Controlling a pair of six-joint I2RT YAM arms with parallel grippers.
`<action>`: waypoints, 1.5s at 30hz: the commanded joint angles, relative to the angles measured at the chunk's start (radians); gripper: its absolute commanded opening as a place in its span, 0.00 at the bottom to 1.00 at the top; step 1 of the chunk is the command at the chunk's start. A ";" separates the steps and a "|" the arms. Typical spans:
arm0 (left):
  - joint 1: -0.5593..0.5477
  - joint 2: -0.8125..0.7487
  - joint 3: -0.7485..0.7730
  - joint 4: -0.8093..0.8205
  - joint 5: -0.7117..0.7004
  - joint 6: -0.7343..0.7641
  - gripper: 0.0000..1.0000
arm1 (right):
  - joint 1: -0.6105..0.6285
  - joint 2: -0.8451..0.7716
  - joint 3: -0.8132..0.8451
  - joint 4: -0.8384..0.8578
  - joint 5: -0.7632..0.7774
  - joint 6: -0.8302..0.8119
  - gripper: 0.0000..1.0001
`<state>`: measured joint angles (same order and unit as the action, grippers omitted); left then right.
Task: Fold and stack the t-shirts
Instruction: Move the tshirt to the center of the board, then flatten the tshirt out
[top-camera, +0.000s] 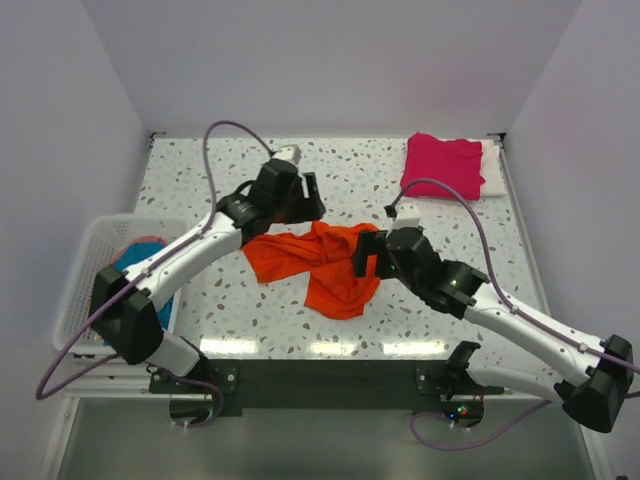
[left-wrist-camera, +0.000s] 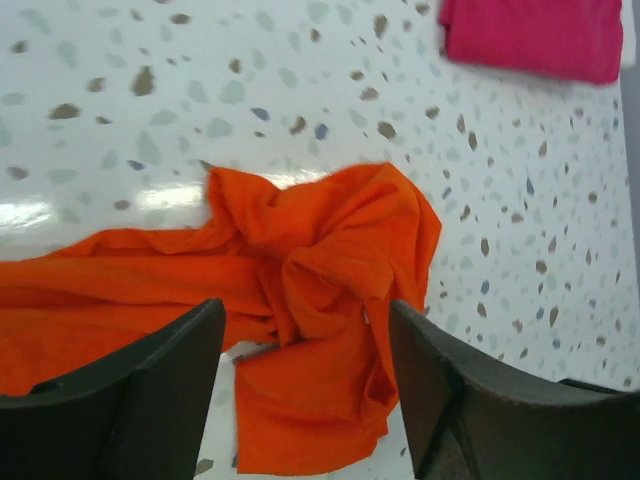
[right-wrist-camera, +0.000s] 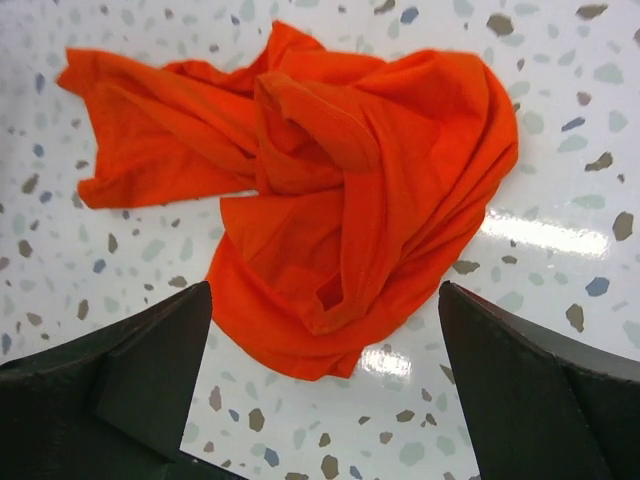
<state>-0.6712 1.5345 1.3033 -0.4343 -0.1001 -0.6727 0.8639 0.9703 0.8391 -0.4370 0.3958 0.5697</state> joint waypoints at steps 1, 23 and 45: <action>0.131 -0.178 -0.148 -0.020 -0.099 -0.085 0.68 | 0.014 0.093 -0.020 0.038 -0.049 0.041 0.99; 0.252 -0.200 -0.565 0.077 -0.081 -0.182 0.46 | 0.302 0.669 0.196 0.167 0.029 0.071 0.64; 0.251 -0.221 -0.638 0.120 0.017 -0.093 0.40 | 0.320 0.814 0.264 0.158 0.028 0.091 0.51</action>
<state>-0.4255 1.3380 0.6701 -0.3588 -0.0986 -0.7971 1.1790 1.7782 1.0679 -0.3138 0.3843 0.6296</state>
